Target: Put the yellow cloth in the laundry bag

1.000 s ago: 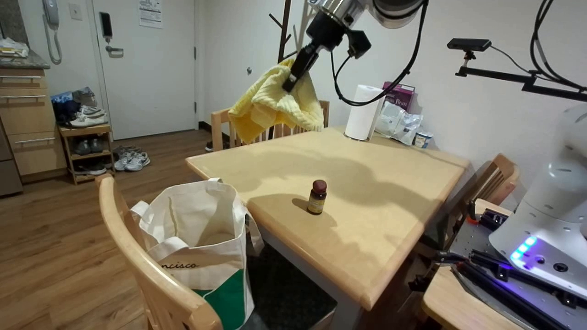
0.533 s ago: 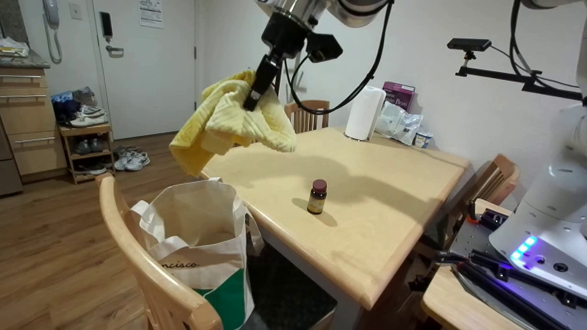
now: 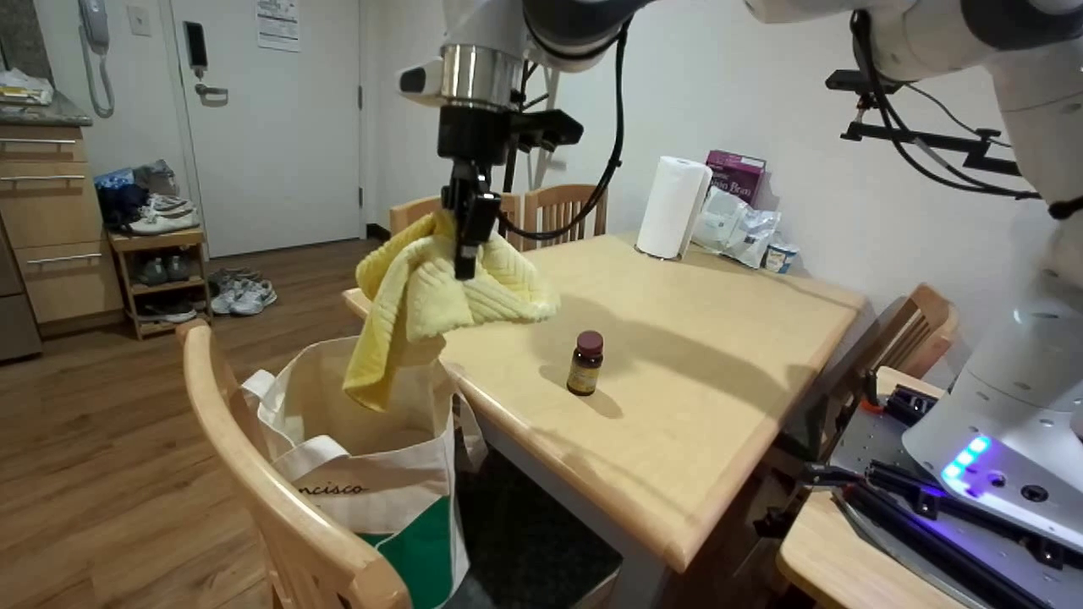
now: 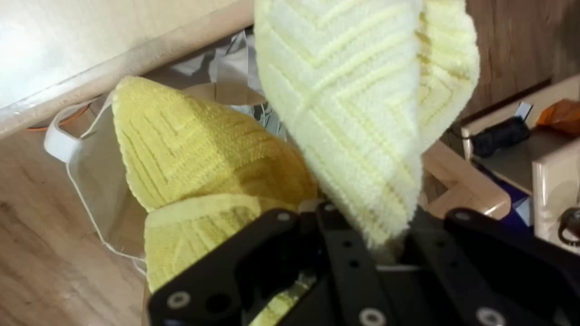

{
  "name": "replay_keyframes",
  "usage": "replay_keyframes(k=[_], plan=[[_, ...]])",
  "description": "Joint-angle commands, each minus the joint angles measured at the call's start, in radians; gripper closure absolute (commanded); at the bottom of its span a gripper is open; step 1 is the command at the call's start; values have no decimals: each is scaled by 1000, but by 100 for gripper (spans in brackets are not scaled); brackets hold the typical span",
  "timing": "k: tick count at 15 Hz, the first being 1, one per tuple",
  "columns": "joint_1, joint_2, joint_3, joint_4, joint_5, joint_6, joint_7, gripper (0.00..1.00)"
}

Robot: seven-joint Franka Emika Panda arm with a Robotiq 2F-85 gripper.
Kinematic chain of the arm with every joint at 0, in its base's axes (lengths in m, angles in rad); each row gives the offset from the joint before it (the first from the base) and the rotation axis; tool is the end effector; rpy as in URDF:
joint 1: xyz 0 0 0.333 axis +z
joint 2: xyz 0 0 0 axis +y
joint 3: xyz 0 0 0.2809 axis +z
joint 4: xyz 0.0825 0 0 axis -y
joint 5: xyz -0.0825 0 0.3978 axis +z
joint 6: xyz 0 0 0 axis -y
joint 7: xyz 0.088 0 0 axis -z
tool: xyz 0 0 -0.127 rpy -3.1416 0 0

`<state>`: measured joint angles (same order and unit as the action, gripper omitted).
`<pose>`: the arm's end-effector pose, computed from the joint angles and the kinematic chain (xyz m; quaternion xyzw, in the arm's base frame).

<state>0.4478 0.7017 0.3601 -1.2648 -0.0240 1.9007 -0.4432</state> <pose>0.5381 0.4842 0.3082 -0.8256 -0.5545 0.0306 0.0999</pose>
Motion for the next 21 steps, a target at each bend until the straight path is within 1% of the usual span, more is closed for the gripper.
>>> replay_keyframes(k=[1, 5, 6, 10, 11, 12, 13, 14, 15, 19, 20, 21], plan=[[71, 139, -5, 251, -81, -228, -93, 95], [146, 246, -25, 463, -171, -433, -237, 95], [181, 282, -31, 490, -195, -446, -249, 95], [261, 360, -70, 614, -270, -515, -300, 95], [272, 374, -77, 636, -274, -519, -301, 56], [278, 384, -83, 654, -272, -521, -304, 56], [288, 368, -118, 635, -243, -501, -305, 49], [292, 373, -127, 657, -236, -504, -304, 44], [294, 375, -137, 674, -230, -503, -303, 37], [285, 385, -164, 744, -206, -492, -289, 11], [277, 387, -165, 763, -190, -493, -282, 5], [270, 389, -165, 782, -173, -493, -277, 2]])
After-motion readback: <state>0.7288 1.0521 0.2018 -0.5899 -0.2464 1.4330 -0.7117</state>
